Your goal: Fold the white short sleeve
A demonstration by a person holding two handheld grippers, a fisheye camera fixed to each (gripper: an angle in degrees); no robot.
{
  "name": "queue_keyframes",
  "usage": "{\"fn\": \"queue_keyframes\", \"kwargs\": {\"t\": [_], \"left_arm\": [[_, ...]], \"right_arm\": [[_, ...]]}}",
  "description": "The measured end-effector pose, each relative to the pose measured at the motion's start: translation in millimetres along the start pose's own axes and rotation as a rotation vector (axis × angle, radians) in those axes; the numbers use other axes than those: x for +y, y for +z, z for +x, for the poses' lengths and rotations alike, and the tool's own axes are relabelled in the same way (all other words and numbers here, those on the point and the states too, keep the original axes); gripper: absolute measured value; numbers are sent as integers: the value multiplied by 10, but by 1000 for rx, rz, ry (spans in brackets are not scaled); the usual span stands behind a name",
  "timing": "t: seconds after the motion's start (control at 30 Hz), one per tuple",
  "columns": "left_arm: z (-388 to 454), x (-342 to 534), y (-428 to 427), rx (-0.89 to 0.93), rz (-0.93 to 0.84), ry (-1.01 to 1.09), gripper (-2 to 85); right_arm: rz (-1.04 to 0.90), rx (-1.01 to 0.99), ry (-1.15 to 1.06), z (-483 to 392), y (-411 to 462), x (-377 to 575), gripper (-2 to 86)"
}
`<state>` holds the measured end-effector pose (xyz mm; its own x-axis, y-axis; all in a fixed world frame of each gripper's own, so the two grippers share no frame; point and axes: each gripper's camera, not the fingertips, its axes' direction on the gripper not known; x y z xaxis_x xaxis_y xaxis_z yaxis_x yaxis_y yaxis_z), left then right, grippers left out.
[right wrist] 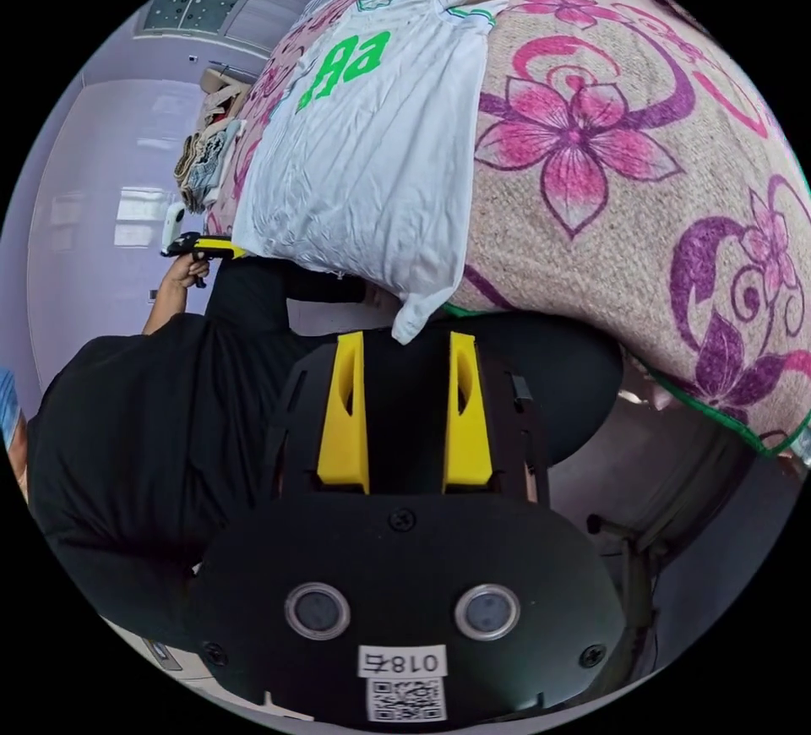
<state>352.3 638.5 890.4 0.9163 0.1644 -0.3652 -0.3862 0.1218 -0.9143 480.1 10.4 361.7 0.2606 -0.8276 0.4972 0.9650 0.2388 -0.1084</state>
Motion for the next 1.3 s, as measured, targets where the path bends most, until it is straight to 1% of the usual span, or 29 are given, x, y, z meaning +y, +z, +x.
{"fn": "queue_keyframes", "kwargs": {"t": [0.17, 0.23, 0.27, 0.3, 0.43, 0.5, 0.67, 0.8, 0.93, 1.03, 1.13, 1.2, 1.3], "left_arm": [[-191, 55, -269, 97, 72, 2, -9], [-271, 70, -336, 121, 87, 0, -9], [-328, 78, -374, 137, 95, -1, -9], [-386, 88, -415, 156, 105, 1, -9], [-581, 149, -570, 228, 154, 9, -10], [-745, 212, -698, 295, 210, 16, -10], [-1096, 376, -924, 444, 331, 11, -10], [-1347, 529, -1060, 559, 404, 16, -9], [-1589, 589, -1168, 649, 427, 27, -10], [-1787, 552, -1244, 714, 418, 40, -9], [-1965, 459, -1404, 815, 472, 79, -9], [-2106, 314, -1662, 885, 564, 117, -9], [-2361, -33, -2120, 925, 680, 143, -9]], "right_arm": [[-56, -58, 31, 138, 153, -337, 143], [-91, -87, 52, 201, 223, -430, 113], [-115, -97, 70, 243, 266, -477, 61], [-124, -105, 74, 260, 279, -492, 36], [-120, -127, 63, 304, 157, -443, 13], [-91, -152, 47, 321, 31, -368, 9], [121, -316, -17, 420, -520, -76, 5], [242, -404, -33, 529, -829, 87, 4], [395, -537, -41, 739, -1100, 116, 4], [490, -619, -41, 915, -1243, 13, 4], [548, -692, -46, 1070, -1345, -186, 5], [572, -728, -52, 1146, -1419, -358, 5], [619, -775, -77, 1267, -1619, -772, 4]]}}
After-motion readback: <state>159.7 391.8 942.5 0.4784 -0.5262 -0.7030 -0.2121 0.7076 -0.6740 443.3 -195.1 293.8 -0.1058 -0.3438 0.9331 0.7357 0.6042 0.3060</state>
